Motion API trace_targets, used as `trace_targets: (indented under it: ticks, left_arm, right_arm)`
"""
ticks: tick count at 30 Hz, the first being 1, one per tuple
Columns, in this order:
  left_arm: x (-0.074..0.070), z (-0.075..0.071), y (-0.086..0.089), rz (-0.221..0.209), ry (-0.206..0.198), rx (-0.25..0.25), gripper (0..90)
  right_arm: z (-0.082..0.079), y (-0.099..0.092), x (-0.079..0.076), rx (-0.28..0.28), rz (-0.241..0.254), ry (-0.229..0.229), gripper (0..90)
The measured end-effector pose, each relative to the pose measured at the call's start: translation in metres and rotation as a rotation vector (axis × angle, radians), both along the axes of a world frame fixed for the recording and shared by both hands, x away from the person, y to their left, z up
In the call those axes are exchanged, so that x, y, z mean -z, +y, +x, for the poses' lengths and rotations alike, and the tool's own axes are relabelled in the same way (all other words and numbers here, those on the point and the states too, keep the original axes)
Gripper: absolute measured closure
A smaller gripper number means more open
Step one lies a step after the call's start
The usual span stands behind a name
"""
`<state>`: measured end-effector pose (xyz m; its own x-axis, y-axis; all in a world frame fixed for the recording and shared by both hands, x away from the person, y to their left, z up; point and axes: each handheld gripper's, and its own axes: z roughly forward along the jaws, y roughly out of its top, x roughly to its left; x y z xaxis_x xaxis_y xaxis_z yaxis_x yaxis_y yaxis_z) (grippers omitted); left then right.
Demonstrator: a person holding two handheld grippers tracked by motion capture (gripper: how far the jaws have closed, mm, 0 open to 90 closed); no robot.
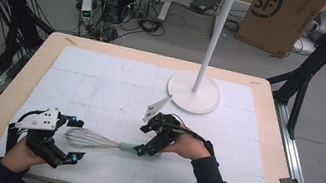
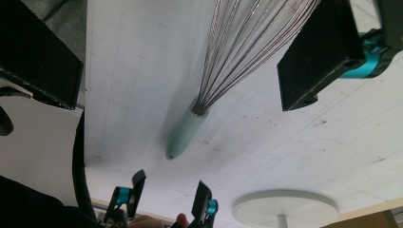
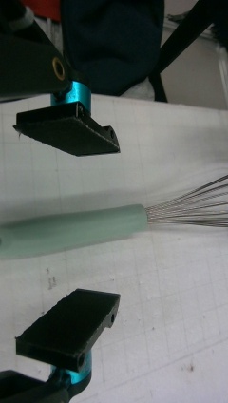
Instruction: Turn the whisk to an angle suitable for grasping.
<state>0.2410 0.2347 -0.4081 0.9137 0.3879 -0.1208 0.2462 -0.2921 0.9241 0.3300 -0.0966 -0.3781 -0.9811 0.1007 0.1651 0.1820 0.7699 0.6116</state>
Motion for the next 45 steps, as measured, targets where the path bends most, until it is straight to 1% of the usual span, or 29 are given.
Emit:
trace_targets:
  ticks: [1, 4, 5, 6, 8, 9, 10, 12, 13, 14, 18, 25, 28, 29, 31, 32, 34, 37, 38, 39, 42, 45]
  left_arm:
    - [0.000, 0.000, 0.000, 0.000, -0.001, 0.002, 1.9]
    - [0.000, 0.000, 0.001, -0.003, -0.001, 0.000, 1.9]
    - [0.000, 0.000, 0.001, -0.004, 0.000, -0.001, 1.9]
    - [0.000, 0.000, 0.001, -0.005, 0.001, -0.001, 1.9]
    - [0.000, 0.000, 0.001, -0.005, 0.001, -0.001, 1.9]
    - [0.000, 0.001, 0.001, -0.005, 0.003, 0.000, 1.9]
    - [0.000, 0.001, 0.001, -0.004, 0.006, 0.004, 1.9]
    - [0.000, 0.001, 0.001, 0.000, 0.013, 0.005, 1.9]
    - [0.000, 0.001, 0.001, 0.001, 0.012, 0.005, 1.9]
    - [0.000, 0.001, 0.001, 0.001, 0.013, 0.004, 1.9]
    - [0.000, 0.002, 0.001, -0.002, 0.011, -0.003, 1.9]
    - [-0.001, 0.003, 0.005, -0.013, 0.014, -0.020, 1.9]
    - [-0.001, 0.004, 0.006, -0.013, 0.011, -0.031, 1.9]
    - [-0.001, 0.004, 0.007, -0.013, 0.011, -0.035, 1.9]
    - [-0.001, 0.005, 0.008, -0.014, 0.008, -0.048, 1.9]
    - [-0.001, 0.005, 0.009, -0.016, 0.007, -0.056, 1.9]
    - [-0.001, 0.006, 0.012, -0.026, 0.008, -0.066, 1.9]
    - [-0.001, 0.007, 0.016, -0.027, 0.002, -0.080, 1.9]
    - [-0.001, 0.007, 0.017, -0.023, -0.001, -0.081, 1.9]
    - [-0.001, 0.008, 0.018, -0.020, -0.005, -0.081, 1.9]
    - [-0.001, 0.009, 0.019, -0.021, -0.010, -0.085, 1.9]
    - [0.000, 0.008, 0.019, -0.011, -0.013, -0.102, 1.9]
  right_arm:
    - [-0.001, -0.004, -0.002, 0.003, 0.013, -0.005, 20.5]
    - [-0.006, -0.013, -0.004, 0.041, 0.025, -0.018, 13.3]
    - [-0.008, -0.019, -0.004, 0.059, 0.037, -0.032, 11.9]
    - [-0.009, -0.022, -0.003, 0.068, 0.042, -0.030, 10.0]
    - [-0.012, -0.033, -0.003, 0.112, 0.048, -0.042, 8.5]
    - [-0.013, -0.037, -0.003, 0.121, 0.056, -0.043, 6.4]
    - [-0.014, -0.043, -0.002, 0.144, 0.065, -0.046, 1.9]
    - [-0.017, -0.055, -0.002, 0.187, 0.090, -0.055, 1.2]
    - [-0.018, -0.060, -0.002, 0.205, 0.105, -0.068, 0.0]
    - [-0.019, -0.064, -0.003, 0.221, 0.113, -0.067, 0.1]
    - [-0.028, -0.084, -0.002, 0.283, 0.164, -0.097, 0.0]
    - [-0.042, -0.106, 0.001, 0.335, 0.218, -0.150, 0.1]
    - [-0.048, -0.116, 0.004, 0.345, 0.241, -0.163, 0.1]
    - [-0.049, -0.119, 0.005, 0.345, 0.240, -0.173, 0.1]
    - [-0.053, -0.125, 0.007, 0.366, 0.251, -0.188, 0.1]
    - [-0.055, -0.129, 0.008, 0.378, 0.271, -0.192, 0.1]
    - [-0.059, -0.135, 0.010, 0.399, 0.289, -0.201, 0.1]
    - [-0.064, -0.145, 0.016, 0.429, 0.325, -0.186, 0.1]
    - [-0.065, -0.148, 0.018, 0.434, 0.330, -0.188, 0.1]
    - [-0.066, -0.150, 0.021, 0.439, 0.335, -0.180, 0.1]
    - [-0.067, -0.154, 0.027, 0.440, 0.339, -0.176, 0.1]
    - [-0.069, -0.157, 0.028, 0.451, 0.353, -0.177, 0.1]
